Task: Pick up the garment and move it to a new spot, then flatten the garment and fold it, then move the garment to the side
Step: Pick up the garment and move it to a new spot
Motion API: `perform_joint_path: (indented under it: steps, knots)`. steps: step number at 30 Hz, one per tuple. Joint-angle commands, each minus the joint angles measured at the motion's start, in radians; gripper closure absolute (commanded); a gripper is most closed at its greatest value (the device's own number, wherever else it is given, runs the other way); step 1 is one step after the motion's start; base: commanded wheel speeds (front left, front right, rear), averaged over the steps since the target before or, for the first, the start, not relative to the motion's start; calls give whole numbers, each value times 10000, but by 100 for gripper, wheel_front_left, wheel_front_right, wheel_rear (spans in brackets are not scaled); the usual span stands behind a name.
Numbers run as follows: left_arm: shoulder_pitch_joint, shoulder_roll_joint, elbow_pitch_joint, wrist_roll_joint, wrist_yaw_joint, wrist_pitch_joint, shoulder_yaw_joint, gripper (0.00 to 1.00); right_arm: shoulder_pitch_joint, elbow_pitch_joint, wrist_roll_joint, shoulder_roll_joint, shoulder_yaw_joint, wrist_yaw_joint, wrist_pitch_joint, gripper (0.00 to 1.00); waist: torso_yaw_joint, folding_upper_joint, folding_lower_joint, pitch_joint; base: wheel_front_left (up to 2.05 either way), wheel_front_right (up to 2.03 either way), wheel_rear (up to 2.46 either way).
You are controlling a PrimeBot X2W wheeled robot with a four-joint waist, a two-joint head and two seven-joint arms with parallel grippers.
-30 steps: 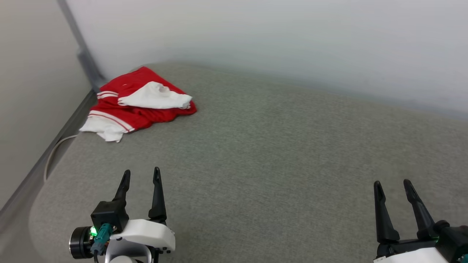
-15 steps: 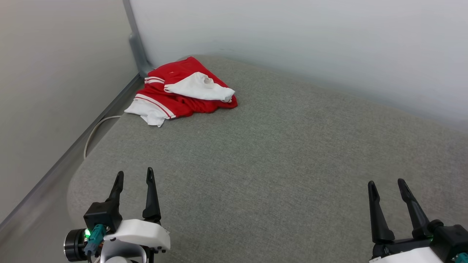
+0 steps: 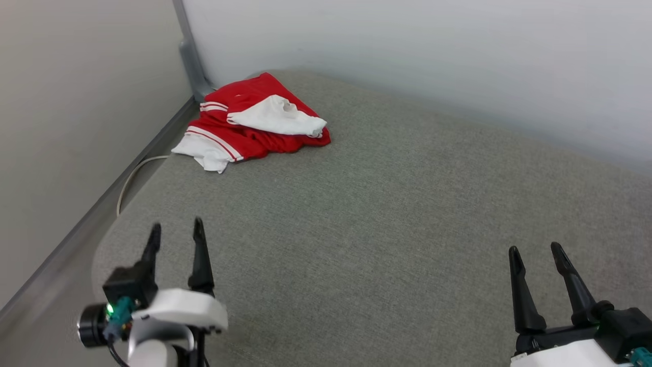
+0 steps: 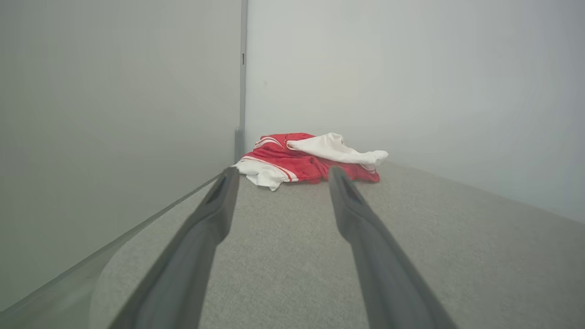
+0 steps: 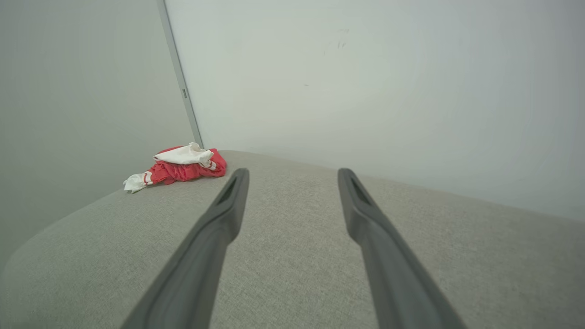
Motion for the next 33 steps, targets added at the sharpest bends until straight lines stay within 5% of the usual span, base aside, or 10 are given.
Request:
perform_joint_path:
  steps: [1, 16, 25, 33]
  knots:
    - [-703, 86, 41, 196, -262, -28, 427, 0, -356, -138, -215, -8, 146, -7, -21, 0, -425, 0, 0, 410, 0, 0, 0]
    - [-5406, 1441, 1065, 343, -1242, -26, 2250, 0, -1778, -1218, -794, -563, 380, -7, -21, 0, -2444, 0, 0, 2951, 0, 0, 0]
    - [-7896, 2801, 2697, 278, -1563, 129, 2085, 0, -2286, -1783, -898, -767, 350, -7, -22, 0, -3009, 0, 0, 3947, 0, 0, 0]
    - [-9350, 3680, 4312, -163, -1708, 2380, 978, 0, -2477, -2125, -968, -918, 174, -7, -22, 0, -3207, 0, 0, 4697, 0, 0, 0]
